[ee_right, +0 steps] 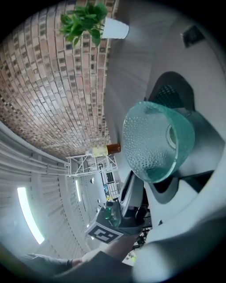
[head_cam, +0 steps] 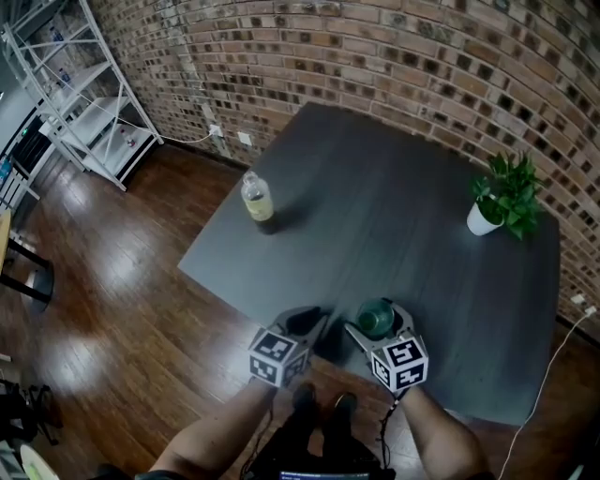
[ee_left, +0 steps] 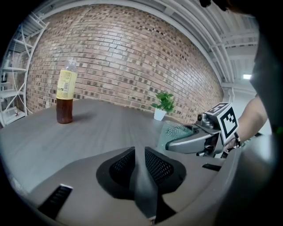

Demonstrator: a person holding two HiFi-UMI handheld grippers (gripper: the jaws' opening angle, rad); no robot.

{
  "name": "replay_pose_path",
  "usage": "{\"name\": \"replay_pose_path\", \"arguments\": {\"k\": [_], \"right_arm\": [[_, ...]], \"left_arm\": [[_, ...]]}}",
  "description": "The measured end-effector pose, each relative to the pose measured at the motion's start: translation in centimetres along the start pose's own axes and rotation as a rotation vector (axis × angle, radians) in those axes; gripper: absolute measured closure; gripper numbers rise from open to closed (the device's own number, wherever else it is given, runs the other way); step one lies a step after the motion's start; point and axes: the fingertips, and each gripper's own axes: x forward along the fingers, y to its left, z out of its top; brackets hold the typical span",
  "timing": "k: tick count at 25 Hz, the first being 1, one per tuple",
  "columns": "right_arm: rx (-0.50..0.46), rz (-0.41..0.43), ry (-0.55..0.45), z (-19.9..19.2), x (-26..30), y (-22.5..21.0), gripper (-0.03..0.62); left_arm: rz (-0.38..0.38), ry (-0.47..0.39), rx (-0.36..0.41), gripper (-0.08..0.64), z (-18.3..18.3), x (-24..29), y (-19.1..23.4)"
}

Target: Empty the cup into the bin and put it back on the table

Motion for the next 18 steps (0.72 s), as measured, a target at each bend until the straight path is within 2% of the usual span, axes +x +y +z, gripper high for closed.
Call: {"name": "replay_pose_path", "arguments": {"k": [6, 8, 10, 14, 18], "right_arm": [[0.036, 0.001, -0.045, 2.1, -1.7, -0.3, 0.183], [0.035, 0.004, -0.058, 2.9, -2.5, -0.2, 0.183], [0.035, -0.004, -0.071, 3.6, -3.1, -0.1, 0.183], [0.066, -0.026, -0.1, 5.0, -4.2, -0.1, 0.183], [0.041, -0.018, -0.104, 6.1, -5.6, 0.6, 0.183]], "left_arm": [[-0.024, -0.047, 0.002, 0.495, 2.2, -0.6, -1.2], [-0.037, -0.061, 0.011, 0.543, 2.9, -0.8, -1.7], [-0.039, -0.075, 0.015, 0.558, 3.7, -1.2, -1.9], [-0.037, -0.094, 0.02, 0.558, 5.2, -2.0, -2.1], [-0.067, -0.095, 0.035, 0.558, 6.3, -3.0, -3.2]]}}
